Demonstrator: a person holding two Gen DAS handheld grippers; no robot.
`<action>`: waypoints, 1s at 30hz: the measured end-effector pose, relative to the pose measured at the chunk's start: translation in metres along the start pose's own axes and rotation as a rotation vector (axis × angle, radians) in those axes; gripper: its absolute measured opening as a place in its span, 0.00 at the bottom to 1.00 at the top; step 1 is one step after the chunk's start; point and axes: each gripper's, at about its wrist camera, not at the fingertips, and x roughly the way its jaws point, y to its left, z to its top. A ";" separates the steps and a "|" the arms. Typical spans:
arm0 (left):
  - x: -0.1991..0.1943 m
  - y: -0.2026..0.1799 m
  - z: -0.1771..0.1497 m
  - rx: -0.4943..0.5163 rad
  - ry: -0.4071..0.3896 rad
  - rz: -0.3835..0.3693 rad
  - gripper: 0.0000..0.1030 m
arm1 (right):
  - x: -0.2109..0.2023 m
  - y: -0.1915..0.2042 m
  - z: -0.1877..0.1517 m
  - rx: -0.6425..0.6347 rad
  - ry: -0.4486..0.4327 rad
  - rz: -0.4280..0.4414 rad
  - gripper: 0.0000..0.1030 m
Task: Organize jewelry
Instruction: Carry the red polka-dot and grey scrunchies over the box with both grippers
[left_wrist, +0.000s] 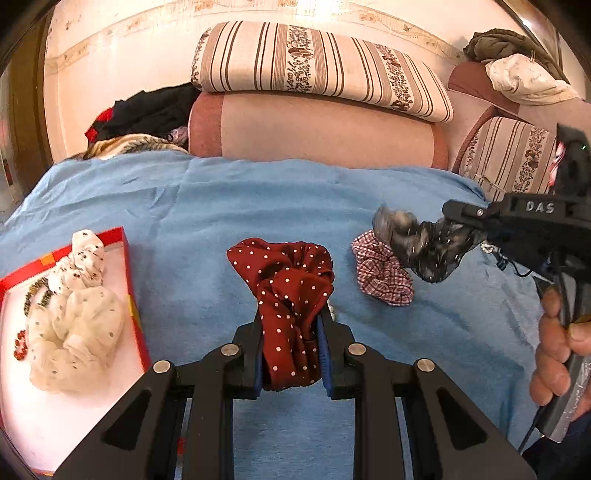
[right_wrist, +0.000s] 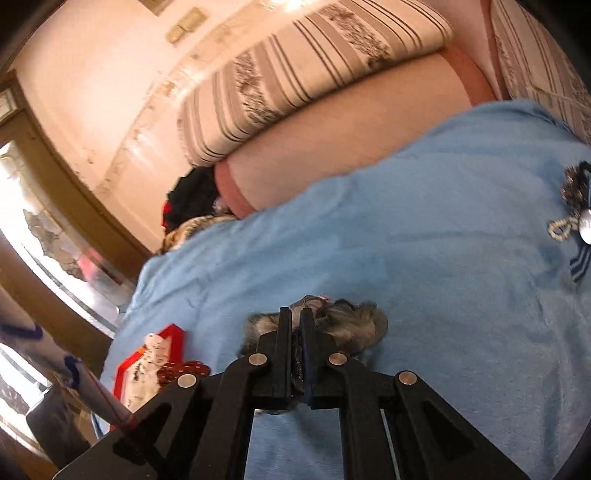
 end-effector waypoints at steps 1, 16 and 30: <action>-0.001 0.000 0.000 0.003 -0.005 0.007 0.21 | 0.000 0.003 0.000 -0.012 -0.002 0.015 0.05; -0.023 0.021 0.001 0.010 -0.051 0.060 0.21 | 0.005 0.045 -0.015 -0.123 -0.020 0.105 0.05; -0.083 0.122 0.003 -0.139 -0.152 0.160 0.22 | 0.012 0.103 -0.044 -0.215 0.013 0.206 0.05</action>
